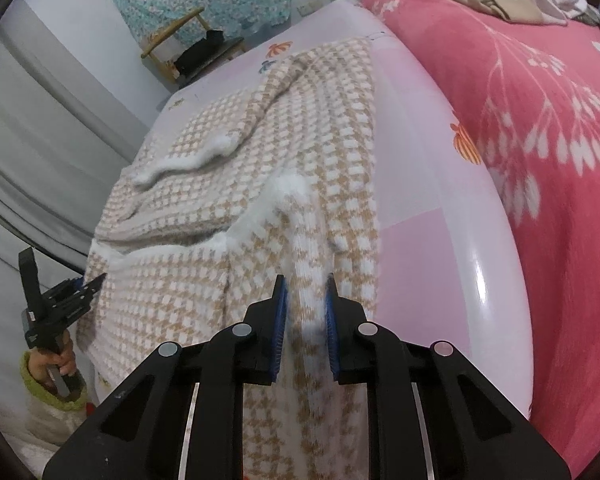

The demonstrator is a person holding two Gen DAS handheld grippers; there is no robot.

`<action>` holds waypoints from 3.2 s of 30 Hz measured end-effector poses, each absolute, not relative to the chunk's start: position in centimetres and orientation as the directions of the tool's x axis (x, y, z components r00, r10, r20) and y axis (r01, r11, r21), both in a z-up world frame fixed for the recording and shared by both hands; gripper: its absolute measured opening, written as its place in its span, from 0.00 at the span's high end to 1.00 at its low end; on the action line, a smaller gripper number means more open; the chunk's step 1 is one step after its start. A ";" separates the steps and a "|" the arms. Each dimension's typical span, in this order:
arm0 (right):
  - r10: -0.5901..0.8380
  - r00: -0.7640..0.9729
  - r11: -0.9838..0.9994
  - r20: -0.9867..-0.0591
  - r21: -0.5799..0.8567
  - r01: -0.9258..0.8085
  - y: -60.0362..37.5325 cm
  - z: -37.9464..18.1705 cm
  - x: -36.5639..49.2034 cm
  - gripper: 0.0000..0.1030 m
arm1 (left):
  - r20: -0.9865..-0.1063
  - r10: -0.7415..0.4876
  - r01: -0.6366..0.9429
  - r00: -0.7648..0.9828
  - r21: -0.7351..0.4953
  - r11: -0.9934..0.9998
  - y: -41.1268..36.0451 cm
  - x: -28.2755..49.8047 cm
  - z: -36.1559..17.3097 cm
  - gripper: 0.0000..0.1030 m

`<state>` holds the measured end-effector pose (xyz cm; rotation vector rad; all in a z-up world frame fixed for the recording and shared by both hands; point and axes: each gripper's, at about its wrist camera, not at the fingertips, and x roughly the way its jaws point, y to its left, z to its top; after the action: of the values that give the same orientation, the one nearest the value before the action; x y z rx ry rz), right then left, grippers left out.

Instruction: Fold large clothes

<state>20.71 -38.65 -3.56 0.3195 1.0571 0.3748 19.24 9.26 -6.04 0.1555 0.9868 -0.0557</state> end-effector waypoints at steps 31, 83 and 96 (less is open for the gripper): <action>0.359 0.501 0.933 -0.788 0.298 -0.199 -36.3 -2.0 21.0 0.94 | -0.819 0.029 0.105 0.572 0.109 0.989 9.5 18.9 -5.8 0.69; 0.423 0.566 0.880 -0.708 0.469 -0.070 -42.1 -1.7 42.9 0.44 | -0.722 -0.384 -0.027 0.575 -0.486 0.874 20.1 41.2 -3.0 0.70; 0.335 0.676 0.917 -0.657 0.393 -0.072 -42.2 4.4 33.6 0.33 | -0.664 -0.175 -0.059 0.727 -0.314 0.947 20.4 31.0 4.4 0.55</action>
<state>33.63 -42.20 4.37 0.3513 0.8001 0.2339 31.05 20.38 4.35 -0.3274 0.7574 -0.0649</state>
